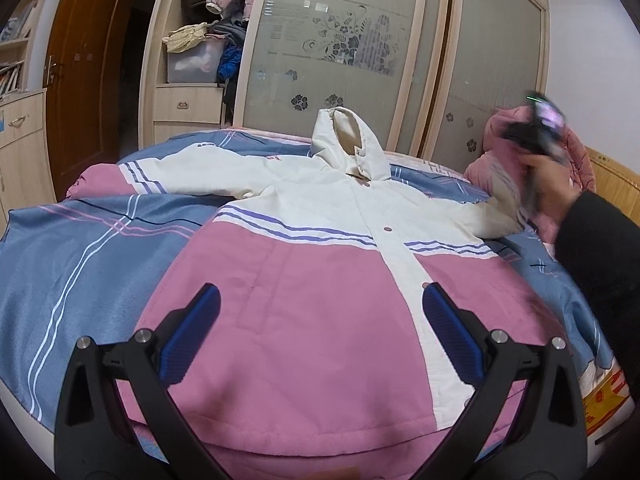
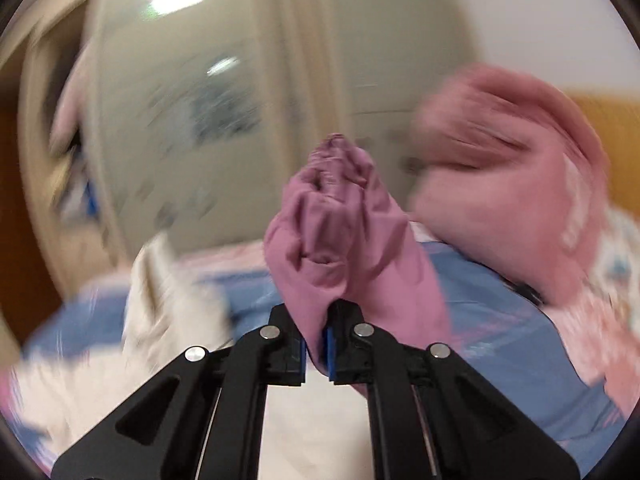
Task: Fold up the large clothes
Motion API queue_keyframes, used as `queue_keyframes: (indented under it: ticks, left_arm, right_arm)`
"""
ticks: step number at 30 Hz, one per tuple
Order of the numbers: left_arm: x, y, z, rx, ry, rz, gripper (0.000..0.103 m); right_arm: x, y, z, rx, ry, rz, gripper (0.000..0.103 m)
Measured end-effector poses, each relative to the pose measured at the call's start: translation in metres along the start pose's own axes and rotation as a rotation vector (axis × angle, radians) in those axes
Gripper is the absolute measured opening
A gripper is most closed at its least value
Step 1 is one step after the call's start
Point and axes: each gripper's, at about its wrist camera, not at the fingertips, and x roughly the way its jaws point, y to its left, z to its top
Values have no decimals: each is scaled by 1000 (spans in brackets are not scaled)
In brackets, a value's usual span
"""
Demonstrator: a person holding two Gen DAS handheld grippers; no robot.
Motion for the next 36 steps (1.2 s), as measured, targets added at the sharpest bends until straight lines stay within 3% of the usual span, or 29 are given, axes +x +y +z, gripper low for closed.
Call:
queue_keyframes:
  ticks: [3, 5, 7, 9, 10, 12, 14, 16, 18, 21, 24, 30, 36]
  left_arm:
    - [-4, 8, 0, -12, 4, 2, 101]
    - [-5, 12, -2, -10, 10, 4, 101]
    - [-4, 15, -3, 0, 26, 22, 101]
    - [-4, 19, -5, 1, 45, 30, 101]
    - [-4, 23, -5, -10, 56, 35, 101]
    - [-4, 31, -6, -36, 68, 37, 101]
    - [-2, 39, -6, -83, 87, 33, 101]
    - [-2, 44, -6, -112, 102, 35, 101]
    - [-3, 44, -7, -121, 103, 43, 101]
    - [-9, 45, -6, -133, 78, 67, 101]
    - [-15, 45, -5, -131, 49, 107, 101]
    - [-25, 31, -6, -78, 12, 170, 101]
    - [-43, 4, -13, 48, -63, 183, 101]
  right_arm:
    - [25, 101, -43, -173, 91, 51, 7]
    - [52, 155, -84, -276, 207, 83, 8]
    - [75, 179, -117, -308, 323, 112, 14]
    - [91, 190, -147, -287, 447, 118, 42]
    - [92, 191, -151, -258, 473, 118, 49]
    - [74, 180, -148, -135, 445, 190, 82]
    - [40, 165, -135, -15, 363, 252, 91]
    - [2, 155, -125, 61, 295, 306, 92]
    - [-64, 134, -120, 105, 204, 316, 102]
    - [-160, 119, -129, 36, 36, 259, 102]
    - [-222, 102, -144, -29, -32, 182, 102]
    - [-329, 76, -181, -115, -79, 99, 102]
    - [-364, 56, -203, -137, 16, 70, 102]
